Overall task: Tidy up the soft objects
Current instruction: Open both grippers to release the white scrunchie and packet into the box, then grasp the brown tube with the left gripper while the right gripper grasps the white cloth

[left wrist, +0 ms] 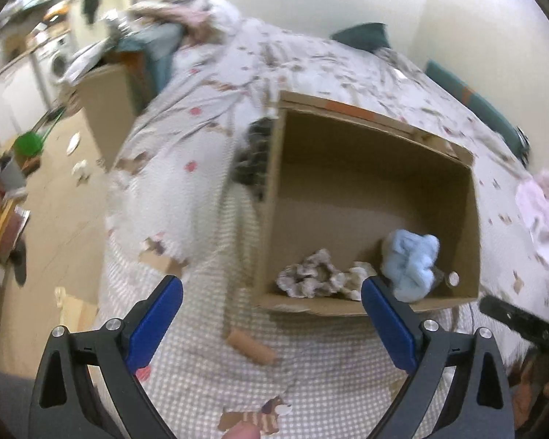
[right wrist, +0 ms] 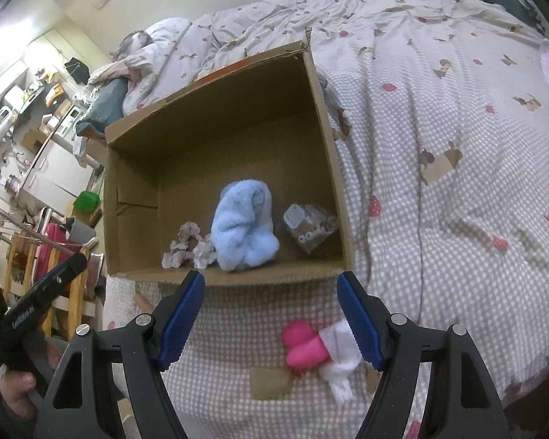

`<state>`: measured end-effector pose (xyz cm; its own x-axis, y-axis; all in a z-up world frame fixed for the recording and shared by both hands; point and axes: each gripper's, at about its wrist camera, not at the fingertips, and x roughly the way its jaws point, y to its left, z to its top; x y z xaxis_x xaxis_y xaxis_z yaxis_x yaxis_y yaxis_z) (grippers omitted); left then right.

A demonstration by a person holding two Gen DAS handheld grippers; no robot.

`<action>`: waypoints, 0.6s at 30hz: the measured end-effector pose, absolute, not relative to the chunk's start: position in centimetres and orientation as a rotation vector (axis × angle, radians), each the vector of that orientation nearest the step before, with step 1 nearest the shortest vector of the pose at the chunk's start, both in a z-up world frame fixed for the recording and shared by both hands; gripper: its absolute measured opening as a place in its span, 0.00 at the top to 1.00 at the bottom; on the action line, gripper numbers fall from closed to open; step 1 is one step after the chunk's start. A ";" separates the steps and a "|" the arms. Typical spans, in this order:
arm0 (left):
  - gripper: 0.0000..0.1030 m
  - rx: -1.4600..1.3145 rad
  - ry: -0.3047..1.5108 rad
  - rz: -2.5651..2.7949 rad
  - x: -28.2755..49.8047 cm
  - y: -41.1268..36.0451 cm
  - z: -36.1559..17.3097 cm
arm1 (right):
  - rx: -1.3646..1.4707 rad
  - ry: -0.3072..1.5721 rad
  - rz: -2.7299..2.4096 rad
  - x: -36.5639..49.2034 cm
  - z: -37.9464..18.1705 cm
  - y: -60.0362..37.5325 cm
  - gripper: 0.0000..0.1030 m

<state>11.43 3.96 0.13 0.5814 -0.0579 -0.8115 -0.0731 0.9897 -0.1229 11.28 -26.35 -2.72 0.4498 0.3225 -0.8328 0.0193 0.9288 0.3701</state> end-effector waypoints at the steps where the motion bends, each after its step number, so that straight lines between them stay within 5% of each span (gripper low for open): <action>1: 0.05 -0.161 0.961 0.022 11.4 4.5 -0.1 | 0.349 1.093 0.193 11.0 -2.6 -26.4 0.24; 13: 0.09 -0.220 1.179 0.104 11.5 6.9 -6.0 | 0.441 1.145 0.149 7.0 -3.3 -28.6 0.24; 18: 0.40 -0.227 1.297 0.067 12.4 5.4 -9.6 | 0.498 1.150 0.123 7.2 -3.5 -29.7 0.24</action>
